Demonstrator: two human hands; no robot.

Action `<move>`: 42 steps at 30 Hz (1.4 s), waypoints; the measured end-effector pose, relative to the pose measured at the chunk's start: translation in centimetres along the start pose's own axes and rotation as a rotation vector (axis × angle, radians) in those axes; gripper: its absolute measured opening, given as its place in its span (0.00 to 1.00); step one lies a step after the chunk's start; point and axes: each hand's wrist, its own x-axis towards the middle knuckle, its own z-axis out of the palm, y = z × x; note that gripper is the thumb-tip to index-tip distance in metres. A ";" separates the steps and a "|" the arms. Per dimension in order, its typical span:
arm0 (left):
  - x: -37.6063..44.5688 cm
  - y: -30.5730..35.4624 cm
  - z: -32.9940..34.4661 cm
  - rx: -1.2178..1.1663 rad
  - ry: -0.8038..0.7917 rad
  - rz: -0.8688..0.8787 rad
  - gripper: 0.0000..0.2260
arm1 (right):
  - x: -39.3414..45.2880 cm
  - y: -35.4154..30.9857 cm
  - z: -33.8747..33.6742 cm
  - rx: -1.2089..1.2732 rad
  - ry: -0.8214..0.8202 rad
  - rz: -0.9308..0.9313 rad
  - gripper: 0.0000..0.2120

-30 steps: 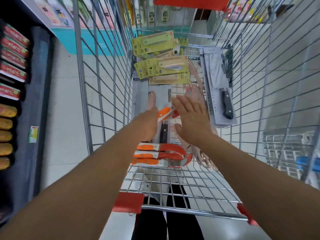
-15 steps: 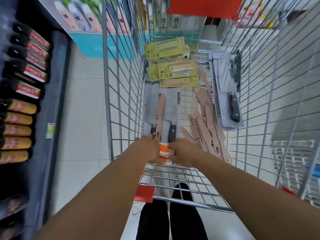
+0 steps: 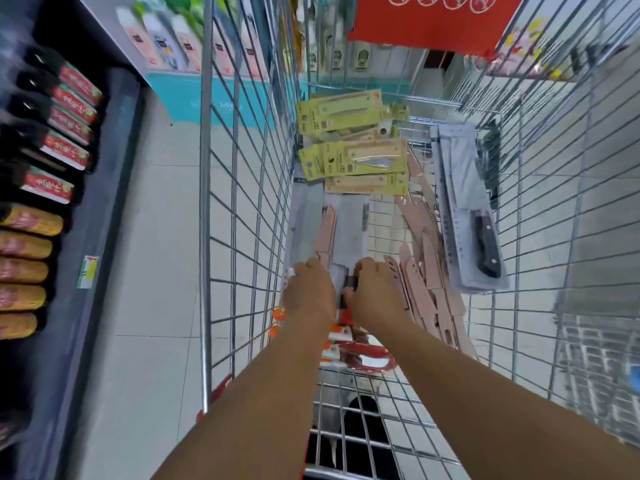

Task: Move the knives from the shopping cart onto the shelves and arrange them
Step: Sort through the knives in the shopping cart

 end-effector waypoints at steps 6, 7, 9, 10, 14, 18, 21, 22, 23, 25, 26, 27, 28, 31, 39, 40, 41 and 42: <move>1.1 -0.1 -0.8 -0.046 0.012 -0.073 0.10 | 0.7 -0.4 0.2 0.063 -0.037 0.031 0.26; 1.1 -0.2 -1.0 -0.059 0.002 -0.085 0.10 | 0.7 -0.6 0.2 0.073 -0.028 0.036 0.24; 1.4 -0.3 -1.3 -0.121 -0.016 -0.120 0.10 | 0.9 -0.7 0.0 0.062 0.009 0.038 0.21; 1.4 -0.2 -1.6 -0.175 -0.032 -0.136 0.09 | 1.0 -0.8 -0.1 0.089 0.026 0.033 0.20; 1.2 0.9 -1.6 -0.314 -0.092 0.008 0.08 | 1.3 -1.9 -1.0 0.416 0.021 0.027 0.09; 0.6 2.0 -0.4 -0.331 -0.152 0.131 0.09 | 1.9 -1.3 -2.5 0.501 0.074 0.194 0.07; 0.6 1.4 0.2 -0.200 0.002 0.073 0.11 | 1.9 0.4 -3.2 0.475 0.096 0.222 0.07; 0.7 1.1 0.4 -0.105 0.032 0.064 0.14 | 1.9 1.0 -3.2 0.472 0.088 0.214 0.08; 0.8 0.7 0.5 -0.024 0.039 0.060 0.17 | 1.8 1.4 -3.2 0.456 0.078 0.200 0.09; 0.9 0.6 0.6 0.061 0.038 0.050 0.18 | 1.7 1.9 -2.9 0.413 0.060 0.177 0.12; 0.9 0.8 0.7 0.085 0.042 0.042 0.18 | 1.6 2.1 -2.8 0.397 0.063 0.173 0.14; 1.0 1.1 0.8 0.107 0.049 0.037 0.17 | 1.5 2.3 -2.6 0.383 0.076 0.170 0.16; 1.1 1.4 0.9 0.126 0.053 0.034 0.17 | 1.4 2.5 -2.5 0.372 0.087 0.168 0.17; 1.5 1.6 0.9 0.100 0.064 -0.001 0.14 | 1.1 3.0 -2.7 0.352 0.089 0.163 0.13; 1.0 4.0 -2.0 -0.250 0.069 -0.022 0.07 | -0.4 4.6 -6.3 0.397 0.255 0.190 0.13; 0.7 4.8 -2.1 -0.306 0.047 -0.010 0.07 | -0.8 5.0 -6.8 0.368 0.269 0.194 0.12; 0.2 5.8 -2.1 -0.369 0.012 -0.007 0.07 | -1.2 5.4 -7.2 0.342 0.270 0.202 0.11; -0.4 6.7 -1.9 -0.430 -0.040 -0.010 0.08 | -1.6 5.9 -7.5 0.322 0.259 0.212 0.10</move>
